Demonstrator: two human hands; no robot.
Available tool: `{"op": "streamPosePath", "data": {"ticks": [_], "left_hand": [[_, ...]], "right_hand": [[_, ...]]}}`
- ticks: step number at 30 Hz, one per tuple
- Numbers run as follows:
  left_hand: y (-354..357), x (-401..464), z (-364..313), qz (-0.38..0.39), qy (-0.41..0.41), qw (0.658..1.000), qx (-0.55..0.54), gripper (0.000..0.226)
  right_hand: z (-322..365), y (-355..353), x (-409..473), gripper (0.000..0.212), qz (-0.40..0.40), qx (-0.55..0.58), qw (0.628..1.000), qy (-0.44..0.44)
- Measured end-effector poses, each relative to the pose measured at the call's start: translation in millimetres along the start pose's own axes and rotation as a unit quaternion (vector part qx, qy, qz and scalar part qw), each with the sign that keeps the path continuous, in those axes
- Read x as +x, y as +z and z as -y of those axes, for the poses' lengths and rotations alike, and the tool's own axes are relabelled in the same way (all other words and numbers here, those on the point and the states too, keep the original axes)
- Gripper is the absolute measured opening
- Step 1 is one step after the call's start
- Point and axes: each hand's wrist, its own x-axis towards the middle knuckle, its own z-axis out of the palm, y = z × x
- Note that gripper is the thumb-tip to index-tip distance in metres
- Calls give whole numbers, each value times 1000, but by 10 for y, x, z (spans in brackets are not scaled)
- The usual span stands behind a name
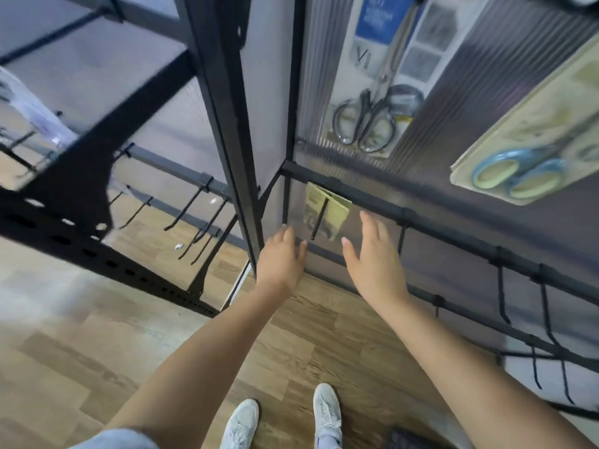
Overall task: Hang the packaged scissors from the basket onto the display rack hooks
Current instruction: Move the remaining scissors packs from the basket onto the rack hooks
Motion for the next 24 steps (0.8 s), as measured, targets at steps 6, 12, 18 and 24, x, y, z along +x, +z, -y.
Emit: {"op": "streamPosePath", "data": {"ticks": [6,12,18,24], "left_hand": [[-577,-496,-191,-25,111,991,63,47],[-1140,-870,-583,-29,228,968,103,46],[-1361,-1384,-1293,-38,349,931,103,46],[-1100,-2080,-1949,-9,465,882,74,35]], "right_hand": [[343,-511,-389,57,-24,-88,995,47],[706,-1085,-861,55,-117,-33,987,100],[714,-1675,-1441,52,-210,7,965,158],[359,-2078,-2349,50,-288,-17,929,233]]}}
